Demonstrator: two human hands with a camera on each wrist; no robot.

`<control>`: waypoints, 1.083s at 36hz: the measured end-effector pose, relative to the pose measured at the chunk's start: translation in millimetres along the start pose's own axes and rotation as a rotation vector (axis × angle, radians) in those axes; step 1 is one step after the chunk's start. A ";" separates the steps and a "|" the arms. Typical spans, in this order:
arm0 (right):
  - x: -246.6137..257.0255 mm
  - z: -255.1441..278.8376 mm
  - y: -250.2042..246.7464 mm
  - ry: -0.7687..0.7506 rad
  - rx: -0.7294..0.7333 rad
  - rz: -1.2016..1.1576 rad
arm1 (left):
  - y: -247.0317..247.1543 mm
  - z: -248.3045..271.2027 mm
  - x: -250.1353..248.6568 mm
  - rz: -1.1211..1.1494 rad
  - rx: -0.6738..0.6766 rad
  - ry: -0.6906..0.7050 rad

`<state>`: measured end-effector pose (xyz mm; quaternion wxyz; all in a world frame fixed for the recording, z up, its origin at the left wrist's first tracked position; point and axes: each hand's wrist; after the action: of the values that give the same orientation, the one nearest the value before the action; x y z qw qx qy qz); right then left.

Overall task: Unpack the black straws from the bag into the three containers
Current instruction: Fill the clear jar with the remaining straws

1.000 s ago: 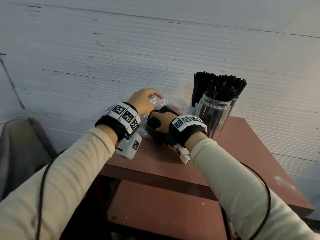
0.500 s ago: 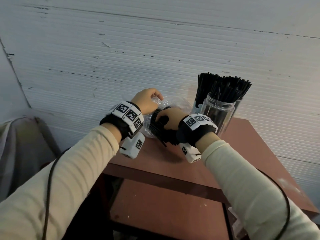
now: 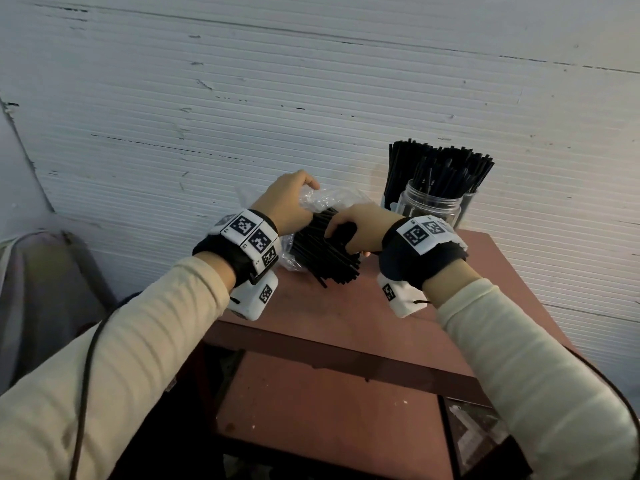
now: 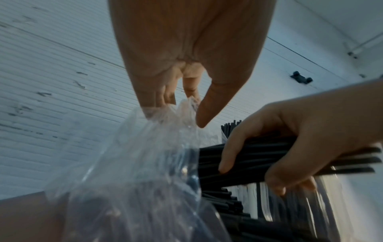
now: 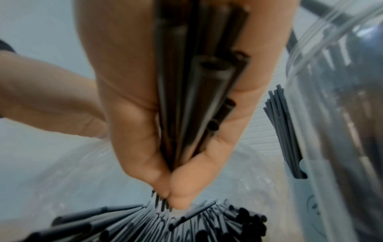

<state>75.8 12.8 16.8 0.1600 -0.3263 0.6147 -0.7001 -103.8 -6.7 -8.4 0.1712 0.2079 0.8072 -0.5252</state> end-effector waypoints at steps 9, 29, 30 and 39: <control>-5.7 49.5 -21.7 -0.021 0.019 0.062 | 20.4 4.7 -39.6 -0.152 0.192 0.463; -20.3 99.7 -85.7 -0.289 -0.839 -0.306 | 43.9 -4.5 -94.2 0.368 0.027 0.175; -17.6 98.2 -86.9 -0.310 -0.873 -0.339 | 43.9 -3.8 -97.4 0.428 0.033 0.167; -15.6 71.7 -67.9 -0.350 -0.836 -0.229 | 59.9 15.3 -112.2 0.747 0.279 0.091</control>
<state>146.1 -18.5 80.5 0.0376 -0.5418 0.7678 -0.3400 23.8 -16.5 -5.4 0.2845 0.5315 0.6036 -0.5217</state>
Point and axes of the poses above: each hand's wrist, its own z-axis away from the middle knuckle, its own y-axis out of the palm, x = y × z, and after that the axes turned 5 degrees about -z, right-handed
